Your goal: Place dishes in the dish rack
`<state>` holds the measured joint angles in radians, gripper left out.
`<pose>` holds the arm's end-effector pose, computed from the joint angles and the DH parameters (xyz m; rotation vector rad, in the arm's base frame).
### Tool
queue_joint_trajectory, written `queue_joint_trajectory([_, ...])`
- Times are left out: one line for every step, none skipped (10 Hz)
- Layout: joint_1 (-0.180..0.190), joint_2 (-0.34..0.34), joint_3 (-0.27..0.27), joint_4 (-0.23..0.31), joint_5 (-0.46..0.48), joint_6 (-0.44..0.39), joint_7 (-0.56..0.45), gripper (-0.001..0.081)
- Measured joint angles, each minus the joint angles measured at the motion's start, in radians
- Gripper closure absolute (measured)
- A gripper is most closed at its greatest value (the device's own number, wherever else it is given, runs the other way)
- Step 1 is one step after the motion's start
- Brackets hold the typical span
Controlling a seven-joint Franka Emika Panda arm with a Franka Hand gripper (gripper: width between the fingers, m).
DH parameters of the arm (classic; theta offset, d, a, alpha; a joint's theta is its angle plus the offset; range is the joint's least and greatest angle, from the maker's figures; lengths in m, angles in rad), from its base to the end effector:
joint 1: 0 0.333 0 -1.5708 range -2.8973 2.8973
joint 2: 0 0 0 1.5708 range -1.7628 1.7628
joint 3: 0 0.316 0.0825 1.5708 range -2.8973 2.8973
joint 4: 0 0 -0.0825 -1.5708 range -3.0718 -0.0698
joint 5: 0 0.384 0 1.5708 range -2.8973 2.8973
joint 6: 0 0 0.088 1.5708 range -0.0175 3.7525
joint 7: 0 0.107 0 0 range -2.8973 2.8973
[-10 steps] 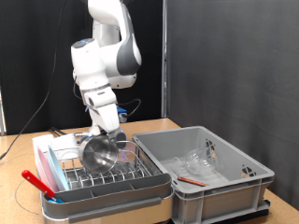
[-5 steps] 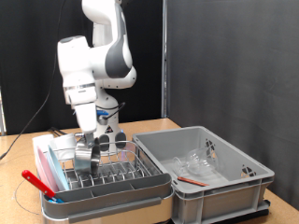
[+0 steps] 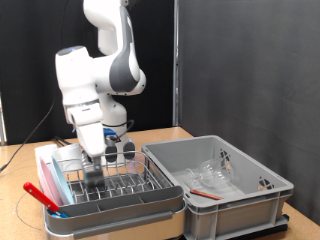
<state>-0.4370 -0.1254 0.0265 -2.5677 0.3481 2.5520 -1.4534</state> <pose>0.4118 -0.1845 0.3188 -2.8641 -1.1493 -0.3558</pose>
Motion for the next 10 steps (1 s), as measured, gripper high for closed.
queue_joint_trajectory([0.019, 0.002, 0.009, 0.001, 0.041, -0.014, -0.043, -0.0005])
queue_joint_trajectory([0.038, -0.003, 0.021, 0.002, 0.073, -0.036, -0.07, -0.0005])
queue_joint_trajectory([0.058, -0.013, 0.036, 0.0, 0.095, -0.066, -0.075, -0.0005])
queue_joint_trajectory([0.076, -0.025, 0.054, -0.013, 0.105, -0.091, -0.073, -0.0005])
queue_joint_trajectory([0.09, -0.038, 0.073, -0.03, 0.113, -0.092, -0.065, -0.0005])
queue_joint_trajectory([0.102, -0.05, 0.089, -0.048, 0.118, -0.092, -0.047, -0.0005])
queue_joint_trajectory([0.108, -0.06, 0.104, -0.061, 0.119, -0.09, -0.028, -0.0005])
queue_joint_trajectory([0.11, -0.066, 0.115, -0.071, 0.121, -0.087, -0.01, -0.0005])
queue_joint_trajectory([0.11, -0.071, 0.121, -0.076, 0.128, -0.086, -0.006, -0.0005])
queue_joint_trajectory([0.11, -0.079, 0.121, -0.079, 0.144, -0.086, -0.007, -0.0005])
